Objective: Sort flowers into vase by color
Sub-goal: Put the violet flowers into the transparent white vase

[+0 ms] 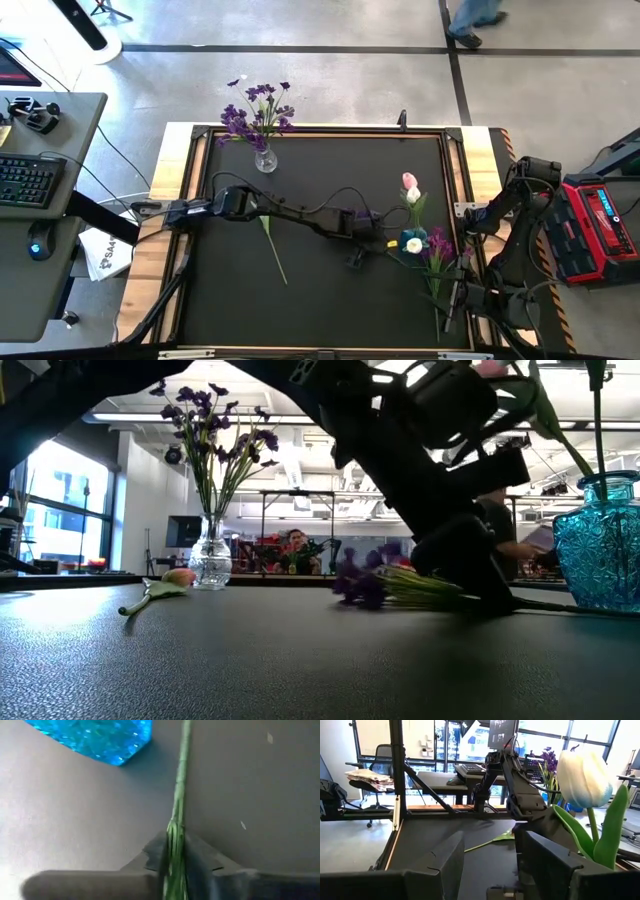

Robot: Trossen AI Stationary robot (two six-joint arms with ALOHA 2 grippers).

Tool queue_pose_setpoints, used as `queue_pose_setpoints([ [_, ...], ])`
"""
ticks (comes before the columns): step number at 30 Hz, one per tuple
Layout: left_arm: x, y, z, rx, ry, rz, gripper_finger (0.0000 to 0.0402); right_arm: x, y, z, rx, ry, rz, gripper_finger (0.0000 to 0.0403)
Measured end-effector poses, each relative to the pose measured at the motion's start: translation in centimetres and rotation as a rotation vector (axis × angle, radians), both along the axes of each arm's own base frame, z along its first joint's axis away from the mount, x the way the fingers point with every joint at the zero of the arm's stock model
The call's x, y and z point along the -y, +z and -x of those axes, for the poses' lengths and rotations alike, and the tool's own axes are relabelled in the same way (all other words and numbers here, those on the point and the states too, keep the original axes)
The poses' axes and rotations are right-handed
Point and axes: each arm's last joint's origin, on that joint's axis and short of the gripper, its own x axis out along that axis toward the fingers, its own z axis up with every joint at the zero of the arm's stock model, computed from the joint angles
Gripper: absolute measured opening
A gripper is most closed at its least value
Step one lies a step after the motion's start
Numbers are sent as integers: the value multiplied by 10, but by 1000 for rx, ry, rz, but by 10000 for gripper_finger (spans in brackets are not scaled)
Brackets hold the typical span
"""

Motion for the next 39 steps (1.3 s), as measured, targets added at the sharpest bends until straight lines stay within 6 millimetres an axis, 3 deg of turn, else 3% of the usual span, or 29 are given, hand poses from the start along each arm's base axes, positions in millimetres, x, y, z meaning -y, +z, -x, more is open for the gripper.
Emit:
queue_pose_setpoints([
  [3, 3, 8, 7, -49, -36, -37, 8, 0, 0, 0, 0, 0, -1, 193],
  [11, 8, 26, 35, -276, -144, -140, 5, 0, 0, 0, 1, 0, -2, 193],
  [18, 15, 23, 66, -583, -261, -296, 2, 0, 0, 0, 0, 0, 0, 193],
  [22, 19, 23, 73, -642, -267, -315, 1, 0, 0, 0, 3, 0, -9, 192],
  [27, 17, 40, 78, -627, -202, -253, 0, 0, -2, 0, 8, 6, -28, 193],
  [31, 11, 69, 85, -599, -92, -182, 0, -1, -2, 0, 6, 26, -28, 193],
  [36, -1, 73, 90, -662, 23, -21, 6, -1, -2, 0, 5, 34, -26, 192],
  [39, -5, 73, 90, -669, 44, 4, 32, -1, -2, 0, 3, 34, -19, 192],
])
